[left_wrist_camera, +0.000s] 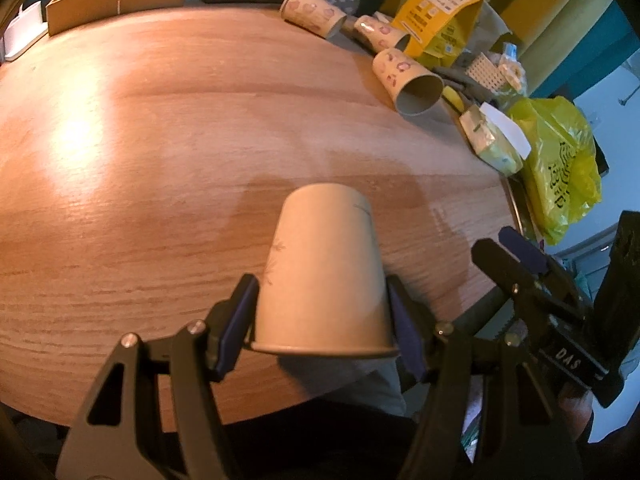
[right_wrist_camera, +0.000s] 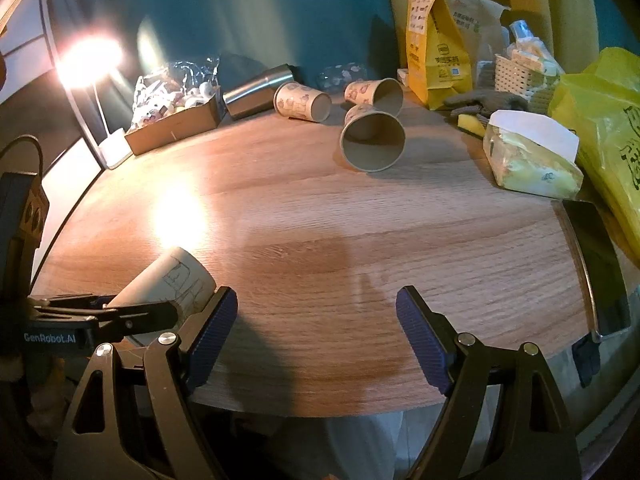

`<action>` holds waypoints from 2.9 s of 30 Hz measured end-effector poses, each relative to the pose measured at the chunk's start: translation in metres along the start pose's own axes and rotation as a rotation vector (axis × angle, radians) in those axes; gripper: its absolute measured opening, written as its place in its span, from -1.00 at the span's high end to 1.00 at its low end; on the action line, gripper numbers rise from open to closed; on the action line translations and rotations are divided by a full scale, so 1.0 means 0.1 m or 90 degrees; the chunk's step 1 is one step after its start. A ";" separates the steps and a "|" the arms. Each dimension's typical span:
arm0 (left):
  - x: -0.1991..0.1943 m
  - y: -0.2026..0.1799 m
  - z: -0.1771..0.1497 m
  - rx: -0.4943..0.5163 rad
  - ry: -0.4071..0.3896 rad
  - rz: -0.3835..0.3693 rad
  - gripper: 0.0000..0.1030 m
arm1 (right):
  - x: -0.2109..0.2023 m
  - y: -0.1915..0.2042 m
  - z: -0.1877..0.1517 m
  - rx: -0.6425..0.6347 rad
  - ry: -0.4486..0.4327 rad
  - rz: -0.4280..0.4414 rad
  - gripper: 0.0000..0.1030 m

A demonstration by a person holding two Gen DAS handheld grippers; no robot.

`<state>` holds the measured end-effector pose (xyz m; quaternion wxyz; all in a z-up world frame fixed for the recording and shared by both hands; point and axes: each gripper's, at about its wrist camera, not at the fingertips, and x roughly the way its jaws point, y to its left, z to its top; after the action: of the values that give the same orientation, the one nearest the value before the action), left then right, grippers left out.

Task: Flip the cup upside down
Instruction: 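Lift the beige cup off the table with the left tool, then grasp the beige cup with the right tool while the left tool releases it, then lower the held cup mouth-up onto the table with the right tool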

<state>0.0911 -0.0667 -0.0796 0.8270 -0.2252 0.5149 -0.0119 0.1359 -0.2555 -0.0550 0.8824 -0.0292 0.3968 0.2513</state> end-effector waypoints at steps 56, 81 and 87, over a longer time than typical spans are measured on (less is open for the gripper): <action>-0.42 0.56 -0.22 -0.007 -0.070 -0.046 -0.57 | 0.93 1.08 0.47 0.073 0.285 0.180 -0.25; -0.62 0.88 -0.55 -0.025 -0.095 -0.031 -0.58 | 0.24 1.18 0.12 -0.092 -0.094 0.076 -0.20; -0.64 0.86 -0.56 -0.007 -0.126 -0.009 -0.58 | 0.07 1.16 -0.10 -0.130 -0.179 0.033 -0.20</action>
<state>-0.0052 0.0069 -0.0791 0.8724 -0.2339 0.4292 0.0072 0.0784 -0.1541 -0.0498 0.9147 -0.0729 0.2429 0.3146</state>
